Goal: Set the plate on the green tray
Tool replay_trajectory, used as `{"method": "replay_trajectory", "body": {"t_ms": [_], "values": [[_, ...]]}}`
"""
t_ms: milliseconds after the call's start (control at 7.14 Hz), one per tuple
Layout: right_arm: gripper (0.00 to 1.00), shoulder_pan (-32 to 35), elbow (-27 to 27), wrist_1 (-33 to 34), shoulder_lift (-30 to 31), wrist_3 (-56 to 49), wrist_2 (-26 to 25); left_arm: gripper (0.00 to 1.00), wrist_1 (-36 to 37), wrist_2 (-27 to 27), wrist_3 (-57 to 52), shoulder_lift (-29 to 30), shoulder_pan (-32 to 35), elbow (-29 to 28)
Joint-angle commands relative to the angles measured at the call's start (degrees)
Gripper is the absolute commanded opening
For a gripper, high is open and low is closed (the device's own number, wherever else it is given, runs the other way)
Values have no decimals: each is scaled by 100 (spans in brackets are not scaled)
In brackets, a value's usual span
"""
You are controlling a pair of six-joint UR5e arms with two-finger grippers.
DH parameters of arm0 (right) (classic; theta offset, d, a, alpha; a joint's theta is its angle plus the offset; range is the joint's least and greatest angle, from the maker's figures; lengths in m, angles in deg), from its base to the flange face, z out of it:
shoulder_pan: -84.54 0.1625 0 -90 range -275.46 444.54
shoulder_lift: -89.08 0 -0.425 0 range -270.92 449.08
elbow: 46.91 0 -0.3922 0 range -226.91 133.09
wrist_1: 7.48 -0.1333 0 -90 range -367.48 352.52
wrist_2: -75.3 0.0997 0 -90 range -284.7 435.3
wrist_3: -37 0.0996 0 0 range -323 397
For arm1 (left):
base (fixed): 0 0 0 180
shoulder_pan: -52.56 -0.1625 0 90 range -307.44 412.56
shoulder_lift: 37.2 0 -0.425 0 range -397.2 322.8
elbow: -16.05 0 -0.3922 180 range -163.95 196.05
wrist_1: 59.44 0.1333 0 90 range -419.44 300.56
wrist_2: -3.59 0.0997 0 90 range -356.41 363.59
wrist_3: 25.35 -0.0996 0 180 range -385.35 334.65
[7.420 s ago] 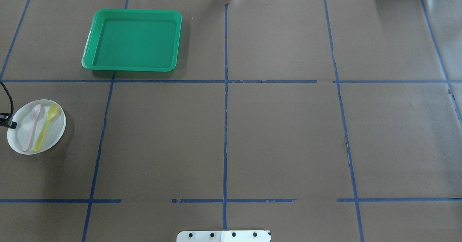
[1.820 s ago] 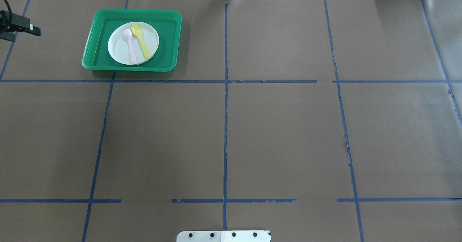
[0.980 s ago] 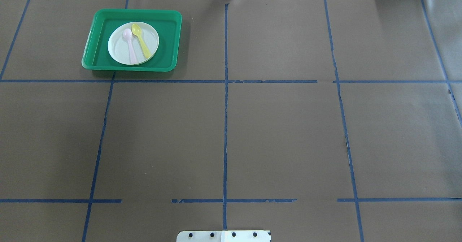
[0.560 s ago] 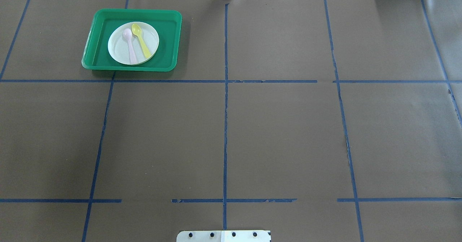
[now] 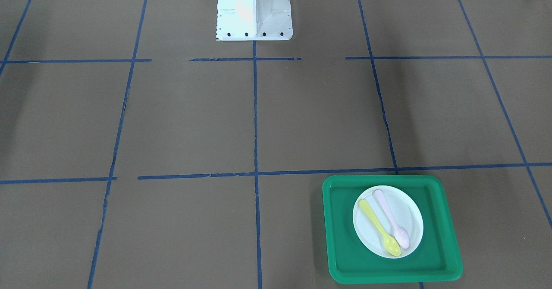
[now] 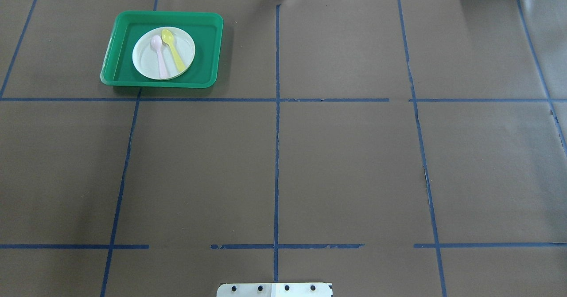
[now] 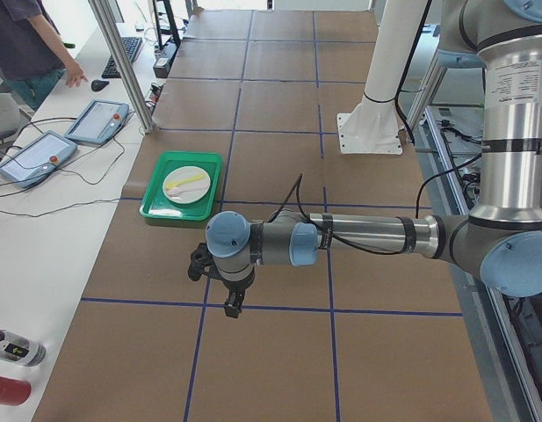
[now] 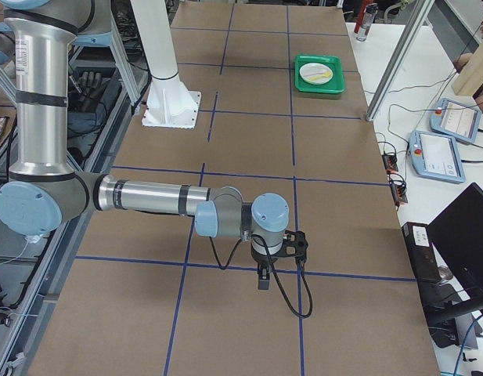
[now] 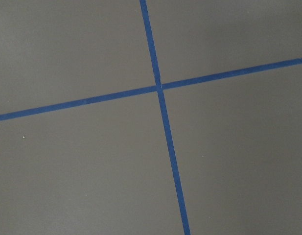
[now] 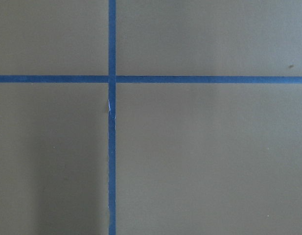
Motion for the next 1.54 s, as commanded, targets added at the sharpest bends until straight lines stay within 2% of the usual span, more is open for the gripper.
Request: {"method": "replay_trajectory", "body": {"t_ms": [0,140,420,1400], "values": [[100,0,-8,-3,0,0,0,100,-34,25,-2,-18,1,-37],[100,0,-8,5,0,0,0,100,-25,121,7,-10,1,-55],[100,0,-8,5,0,0,0,100,-51,297,750,-1,-8,-29],[100,0,-8,6,0,0,0,100,-210,271,798,17,-8,-46]]}}
